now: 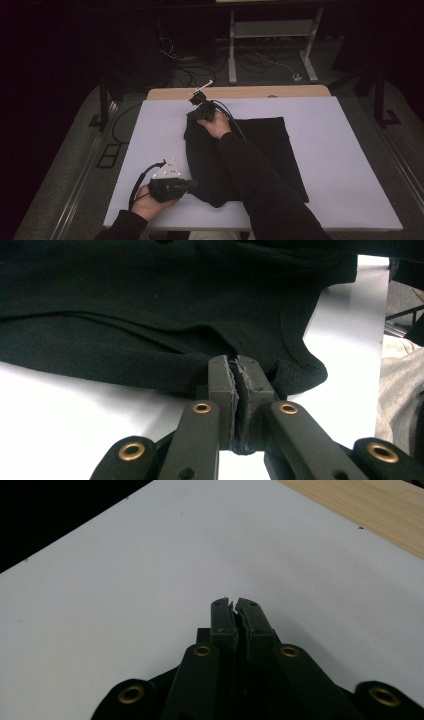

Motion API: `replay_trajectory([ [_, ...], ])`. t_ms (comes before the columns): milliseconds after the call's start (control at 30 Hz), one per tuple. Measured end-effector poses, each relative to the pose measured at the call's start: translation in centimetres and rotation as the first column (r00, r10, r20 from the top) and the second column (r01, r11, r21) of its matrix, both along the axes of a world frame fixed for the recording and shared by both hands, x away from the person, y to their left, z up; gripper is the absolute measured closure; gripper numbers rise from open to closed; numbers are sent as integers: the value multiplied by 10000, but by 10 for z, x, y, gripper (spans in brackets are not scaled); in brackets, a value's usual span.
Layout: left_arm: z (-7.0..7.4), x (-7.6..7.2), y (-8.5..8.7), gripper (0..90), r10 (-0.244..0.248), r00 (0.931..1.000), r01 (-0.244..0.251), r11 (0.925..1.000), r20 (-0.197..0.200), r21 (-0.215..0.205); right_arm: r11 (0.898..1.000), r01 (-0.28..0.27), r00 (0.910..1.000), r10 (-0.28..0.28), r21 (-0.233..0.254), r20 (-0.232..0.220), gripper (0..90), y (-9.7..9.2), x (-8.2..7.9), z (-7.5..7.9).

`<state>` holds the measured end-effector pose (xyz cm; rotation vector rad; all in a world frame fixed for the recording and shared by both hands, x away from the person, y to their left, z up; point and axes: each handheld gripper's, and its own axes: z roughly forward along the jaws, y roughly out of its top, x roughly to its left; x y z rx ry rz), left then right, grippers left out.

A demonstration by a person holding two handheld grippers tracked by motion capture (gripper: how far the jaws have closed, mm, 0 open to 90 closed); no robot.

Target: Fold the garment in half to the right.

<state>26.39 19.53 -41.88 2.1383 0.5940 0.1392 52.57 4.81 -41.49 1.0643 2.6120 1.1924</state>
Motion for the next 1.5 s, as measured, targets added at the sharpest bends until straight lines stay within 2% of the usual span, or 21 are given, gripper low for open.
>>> replay_trajectory([
  [233,4,1,-4,848,-104,9999,104,9999,66,-111,9995,-38,10000,37,307,44,852,-13,-1,11],
  [600,9,4,-21,848,-550,9984,551,9985,152,-52,9984,42,9997,-56,559,248,852,-38,-5,26],
  [933,18,8,-36,848,-854,9958,860,9961,327,-174,9965,300,9988,-330,780,374,851,-63,-5,35],
  [1267,21,11,-47,848,-966,9946,979,9946,380,-348,9959,398,9976,-442,807,539,850,-80,-8,43],
  [1500,25,13,-61,849,-1259,9910,1277,9911,465,-375,9942,518,9965,-576,945,603,850,-93,-8,48],
])
